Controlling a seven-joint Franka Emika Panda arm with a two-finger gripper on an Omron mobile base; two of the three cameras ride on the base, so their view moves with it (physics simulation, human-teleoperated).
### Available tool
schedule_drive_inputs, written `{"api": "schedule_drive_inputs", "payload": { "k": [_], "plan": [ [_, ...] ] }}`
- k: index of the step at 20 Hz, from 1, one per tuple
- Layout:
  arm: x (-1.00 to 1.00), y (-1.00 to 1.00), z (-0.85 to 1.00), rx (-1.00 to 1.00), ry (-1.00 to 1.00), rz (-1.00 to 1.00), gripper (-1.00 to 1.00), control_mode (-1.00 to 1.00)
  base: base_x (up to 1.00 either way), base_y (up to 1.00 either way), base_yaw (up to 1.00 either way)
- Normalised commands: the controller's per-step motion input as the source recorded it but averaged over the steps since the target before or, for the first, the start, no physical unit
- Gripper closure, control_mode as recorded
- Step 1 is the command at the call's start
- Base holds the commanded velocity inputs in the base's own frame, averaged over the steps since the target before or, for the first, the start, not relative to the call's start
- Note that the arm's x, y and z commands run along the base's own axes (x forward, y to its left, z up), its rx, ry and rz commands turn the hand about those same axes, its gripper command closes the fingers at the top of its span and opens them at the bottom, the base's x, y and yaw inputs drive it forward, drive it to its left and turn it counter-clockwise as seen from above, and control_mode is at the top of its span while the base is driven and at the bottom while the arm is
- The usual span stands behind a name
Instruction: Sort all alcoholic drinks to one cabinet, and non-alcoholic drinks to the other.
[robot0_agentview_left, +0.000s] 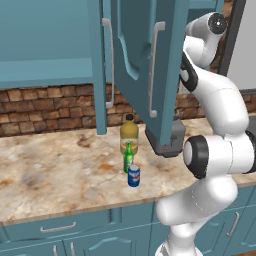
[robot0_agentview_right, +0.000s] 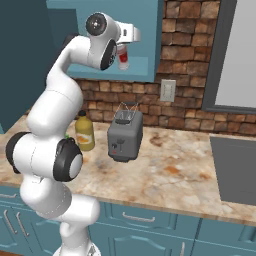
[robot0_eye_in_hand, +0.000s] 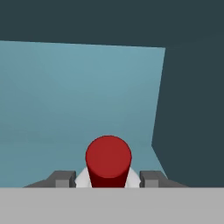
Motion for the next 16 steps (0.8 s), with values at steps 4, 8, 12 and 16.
{"api": "schedule_drive_inputs", "payload": {
  "k": [4, 8, 12, 16],
  "plan": [
    [0.36, 0.00, -0.56, -0.02, 0.02, 0.00, 1.00, -1.00, 0.00, 0.00, 0.00],
    [0.50, 0.00, -0.43, -0.03, 0.00, 0.00, 1.00, -1.00, 0.00, 0.00, 0.00],
    [0.59, 0.00, -0.39, -0.04, 0.00, 0.00, -1.00, -1.00, 0.00, 0.00, 0.00],
    [0.41, 0.00, -0.31, -0.01, 0.00, 0.00, -1.00, -1.00, 0.00, 0.00, 0.00]
  ]
}}
